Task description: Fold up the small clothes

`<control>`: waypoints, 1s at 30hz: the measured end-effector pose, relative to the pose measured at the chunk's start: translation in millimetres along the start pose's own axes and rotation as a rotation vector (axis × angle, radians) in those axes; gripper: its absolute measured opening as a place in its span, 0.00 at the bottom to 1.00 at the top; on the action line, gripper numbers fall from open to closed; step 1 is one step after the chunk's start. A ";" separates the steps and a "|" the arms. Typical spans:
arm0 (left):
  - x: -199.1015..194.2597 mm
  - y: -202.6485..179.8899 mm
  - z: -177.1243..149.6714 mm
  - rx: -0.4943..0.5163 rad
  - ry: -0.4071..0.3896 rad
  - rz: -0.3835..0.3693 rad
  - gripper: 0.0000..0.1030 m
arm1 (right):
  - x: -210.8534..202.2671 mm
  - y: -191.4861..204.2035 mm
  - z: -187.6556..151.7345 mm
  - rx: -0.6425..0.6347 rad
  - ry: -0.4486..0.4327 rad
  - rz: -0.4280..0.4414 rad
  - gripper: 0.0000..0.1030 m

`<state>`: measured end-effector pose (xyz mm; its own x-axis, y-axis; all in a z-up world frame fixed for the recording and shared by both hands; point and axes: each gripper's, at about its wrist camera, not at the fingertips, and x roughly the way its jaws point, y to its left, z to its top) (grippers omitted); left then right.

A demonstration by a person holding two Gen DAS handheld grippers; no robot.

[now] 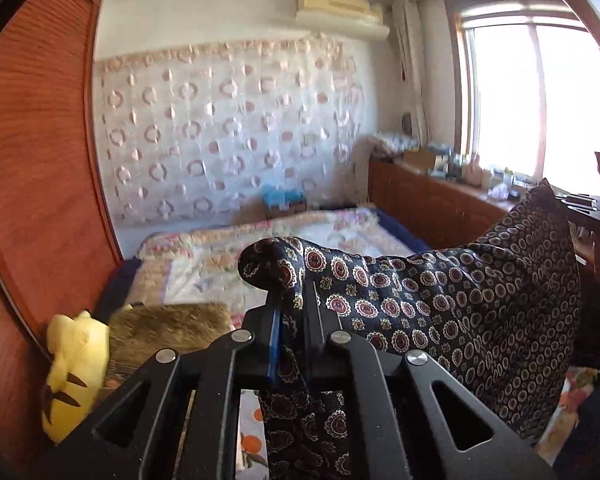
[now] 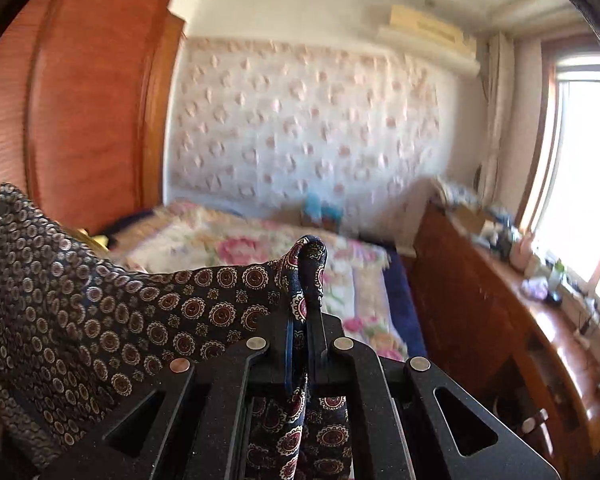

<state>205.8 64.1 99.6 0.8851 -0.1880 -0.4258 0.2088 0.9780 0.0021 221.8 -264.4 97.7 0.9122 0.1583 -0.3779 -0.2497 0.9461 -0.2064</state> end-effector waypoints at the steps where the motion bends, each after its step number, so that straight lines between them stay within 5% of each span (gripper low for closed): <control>1: 28.1 2.3 -11.7 -0.012 0.041 -0.022 0.11 | 26.0 2.1 -7.7 0.001 0.041 -0.012 0.04; 3: 65.6 1.9 -28.6 -0.019 0.119 -0.106 0.24 | 73.6 10.5 -24.9 -0.026 0.132 -0.057 0.04; 6: 97.5 2.8 -52.9 -0.025 0.203 -0.084 0.42 | 131.0 23.0 -54.3 -0.075 0.277 -0.117 0.06; 9: 100.4 0.8 -68.1 -0.015 0.228 -0.087 0.43 | 155.3 28.1 -74.2 -0.071 0.366 -0.145 0.31; 10: 98.8 0.3 -73.4 -0.013 0.240 -0.084 0.43 | 154.2 27.1 -79.2 -0.047 0.362 -0.135 0.42; 13: 82.1 -7.9 -83.9 -0.022 0.246 -0.078 0.43 | 147.4 24.1 -82.2 0.014 0.353 -0.088 0.55; 24: 60.3 -12.1 -131.9 -0.048 0.340 -0.057 0.43 | 68.8 -24.0 -131.7 0.149 0.304 0.078 0.55; 30: 63.9 -8.7 -160.8 -0.087 0.407 -0.074 0.43 | 39.9 -15.7 -168.9 0.170 0.329 0.131 0.55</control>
<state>193.7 58.2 -73.1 0.6290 -0.2239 -0.7445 0.2141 0.9705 -0.1110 207.2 -320.7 -66.6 0.7161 0.2079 -0.6663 -0.2747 0.9615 0.0048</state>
